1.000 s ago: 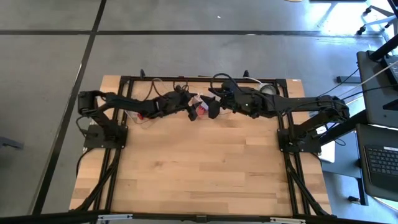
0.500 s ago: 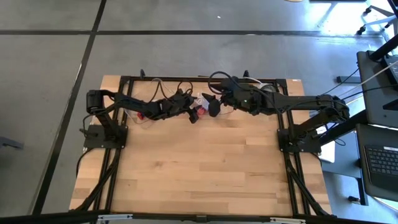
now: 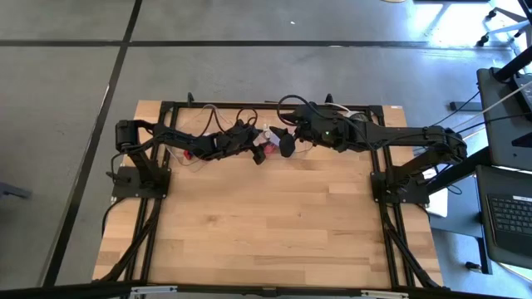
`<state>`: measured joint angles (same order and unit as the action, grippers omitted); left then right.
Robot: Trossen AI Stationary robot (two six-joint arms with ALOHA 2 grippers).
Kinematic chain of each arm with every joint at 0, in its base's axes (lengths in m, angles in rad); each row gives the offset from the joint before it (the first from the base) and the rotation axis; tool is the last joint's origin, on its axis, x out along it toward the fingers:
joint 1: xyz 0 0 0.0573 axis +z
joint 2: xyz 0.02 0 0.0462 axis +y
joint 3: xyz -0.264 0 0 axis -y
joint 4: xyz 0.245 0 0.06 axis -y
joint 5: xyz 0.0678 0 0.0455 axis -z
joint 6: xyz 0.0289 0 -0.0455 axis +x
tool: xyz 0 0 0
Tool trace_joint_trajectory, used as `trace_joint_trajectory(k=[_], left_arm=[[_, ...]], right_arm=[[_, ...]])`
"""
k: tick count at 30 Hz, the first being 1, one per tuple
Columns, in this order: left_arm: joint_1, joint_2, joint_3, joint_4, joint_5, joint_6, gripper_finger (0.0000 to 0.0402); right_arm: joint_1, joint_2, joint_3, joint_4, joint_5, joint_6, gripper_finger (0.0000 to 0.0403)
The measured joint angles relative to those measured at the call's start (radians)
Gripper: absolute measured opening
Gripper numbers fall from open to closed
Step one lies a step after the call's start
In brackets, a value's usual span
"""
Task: Pick & Place Office items
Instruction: Return to Home Position
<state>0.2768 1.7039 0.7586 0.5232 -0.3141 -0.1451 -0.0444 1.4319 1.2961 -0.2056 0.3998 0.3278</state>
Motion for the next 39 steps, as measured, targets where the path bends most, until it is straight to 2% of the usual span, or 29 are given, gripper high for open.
trace_joint_trajectory(k=[6, 10, 15, 20, 24, 30, 39], left_arm=[[0.000, -0.031, 0.008, -0.014, -0.011, 0.013, 0.0272], [-0.006, -0.131, 0.025, -0.042, 0.022, 0.018, 0.0269], [-0.027, -0.358, 0.028, -0.135, 0.051, 0.102, 0.0268], [-0.051, -0.618, 0.029, -0.292, 0.047, 0.235, 0.0267], [-0.055, -0.773, 0.029, -0.352, 0.047, 0.346, 0.0267], [-0.055, -0.934, 0.029, -0.419, 0.046, 0.179, 0.0267], [-0.055, -1.173, 0.029, -0.817, 0.046, 0.034, 0.0267]], right_arm=[[0.000, 0.000, 0.000, -0.023, 0.001, 0.000, 0.0283], [0.000, 0.000, 0.000, -0.065, 0.003, 0.005, 0.0283], [0.017, -0.001, 0.000, -0.088, 0.036, 0.018, 0.0283], [0.022, -0.002, 0.000, -0.105, 0.057, -0.189, 0.0283], [0.022, 0.001, 0.000, -0.104, 0.039, -0.238, 0.0283], [0.022, 0.004, 0.000, -0.111, -0.034, -0.203, 0.0283], [0.018, 0.001, 0.000, -0.218, -0.049, -0.111, 0.0283]])
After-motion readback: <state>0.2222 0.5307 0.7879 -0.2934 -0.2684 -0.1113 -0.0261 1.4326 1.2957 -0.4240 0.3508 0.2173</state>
